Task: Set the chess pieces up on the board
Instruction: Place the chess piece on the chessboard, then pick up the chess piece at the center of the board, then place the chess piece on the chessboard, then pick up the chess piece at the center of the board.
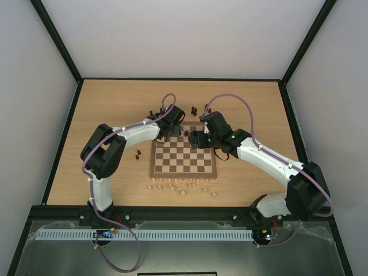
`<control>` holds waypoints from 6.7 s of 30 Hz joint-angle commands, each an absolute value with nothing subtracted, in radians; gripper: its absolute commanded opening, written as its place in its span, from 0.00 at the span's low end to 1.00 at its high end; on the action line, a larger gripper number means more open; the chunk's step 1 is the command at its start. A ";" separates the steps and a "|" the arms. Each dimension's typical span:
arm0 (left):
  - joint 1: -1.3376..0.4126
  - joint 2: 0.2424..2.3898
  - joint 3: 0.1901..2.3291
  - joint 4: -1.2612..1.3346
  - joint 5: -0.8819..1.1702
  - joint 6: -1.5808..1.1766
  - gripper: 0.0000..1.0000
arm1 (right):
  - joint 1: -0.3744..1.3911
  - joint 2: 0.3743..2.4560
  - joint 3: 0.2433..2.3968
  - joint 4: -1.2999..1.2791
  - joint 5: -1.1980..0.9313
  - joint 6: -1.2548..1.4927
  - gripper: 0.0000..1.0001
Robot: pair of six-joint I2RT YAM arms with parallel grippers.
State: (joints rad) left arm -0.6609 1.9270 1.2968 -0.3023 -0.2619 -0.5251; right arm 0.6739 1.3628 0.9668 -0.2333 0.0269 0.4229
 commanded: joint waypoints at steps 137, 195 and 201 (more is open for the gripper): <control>-0.626 1.762 1.169 -0.344 -0.231 -0.530 0.08 | 0.675 1.361 0.934 -0.219 -0.007 0.420 0.88; -0.497 1.361 0.724 -0.329 -0.224 -0.622 0.55 | 0.675 1.361 0.930 -0.202 -0.036 0.425 0.88; -0.494 1.386 0.663 -0.298 -0.253 -0.651 0.48 | 0.676 1.348 0.928 -0.202 -0.038 0.425 0.88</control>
